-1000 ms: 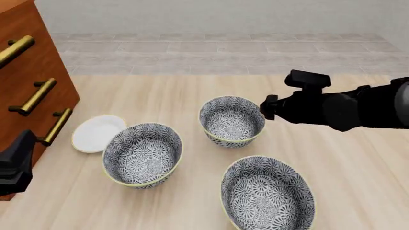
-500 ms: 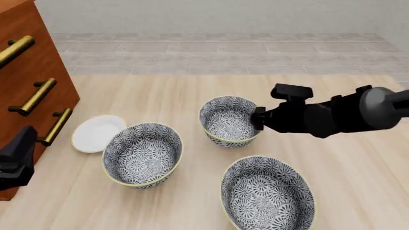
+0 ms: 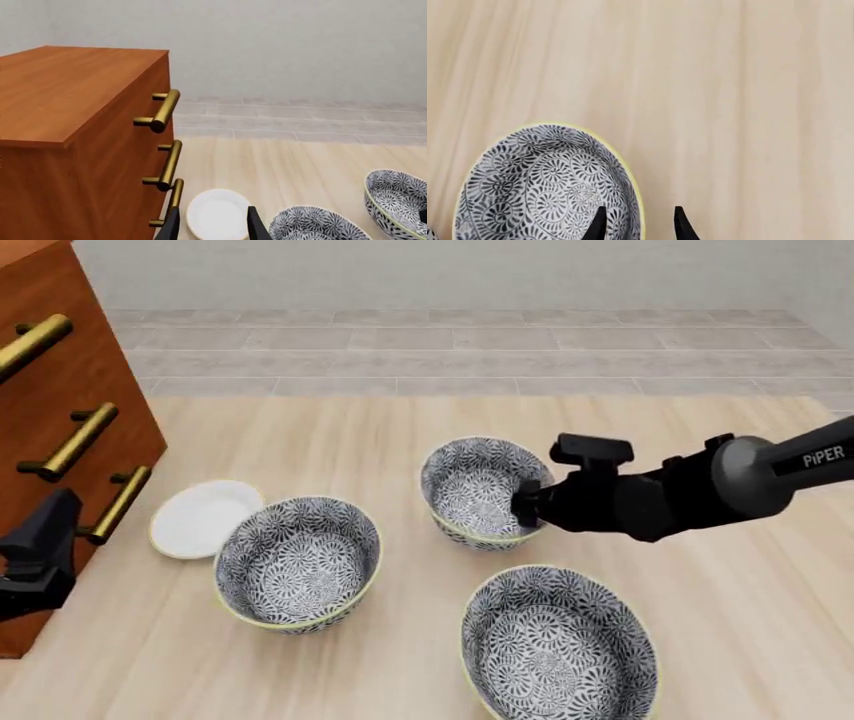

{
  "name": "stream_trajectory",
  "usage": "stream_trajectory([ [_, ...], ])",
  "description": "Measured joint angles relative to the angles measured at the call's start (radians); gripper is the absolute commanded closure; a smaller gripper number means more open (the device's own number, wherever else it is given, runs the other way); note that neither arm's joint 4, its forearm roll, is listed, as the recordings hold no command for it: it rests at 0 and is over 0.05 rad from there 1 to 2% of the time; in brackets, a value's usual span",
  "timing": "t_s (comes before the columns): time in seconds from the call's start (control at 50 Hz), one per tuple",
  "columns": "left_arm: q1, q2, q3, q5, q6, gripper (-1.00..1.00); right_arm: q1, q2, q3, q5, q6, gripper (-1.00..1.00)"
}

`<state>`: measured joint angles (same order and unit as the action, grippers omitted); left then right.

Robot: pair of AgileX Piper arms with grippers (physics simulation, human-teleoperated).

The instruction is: Stack the bowl at the front on the bowl in the middle.

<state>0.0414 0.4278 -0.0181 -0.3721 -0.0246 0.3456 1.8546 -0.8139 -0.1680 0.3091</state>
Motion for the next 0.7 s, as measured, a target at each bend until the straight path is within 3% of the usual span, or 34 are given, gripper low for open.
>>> stream_trajectory([
  [0.04, 0.001, 0.000, -0.001, 0.000, 0.000, -1.00, 0.000, 0.000, -0.001, -0.004, 0.001, -1.00],
  [0.06, 0.001, 0.000, -0.001, 0.001, 0.000, -1.00, 0.001, 0.001, -0.001, -0.006, 0.001, 1.00],
  [0.7, 0.004, -0.070, -0.006, 0.064, -0.003, -1.00, 0.019, -0.122, -0.006, 0.047, 0.048, 1.00],
])
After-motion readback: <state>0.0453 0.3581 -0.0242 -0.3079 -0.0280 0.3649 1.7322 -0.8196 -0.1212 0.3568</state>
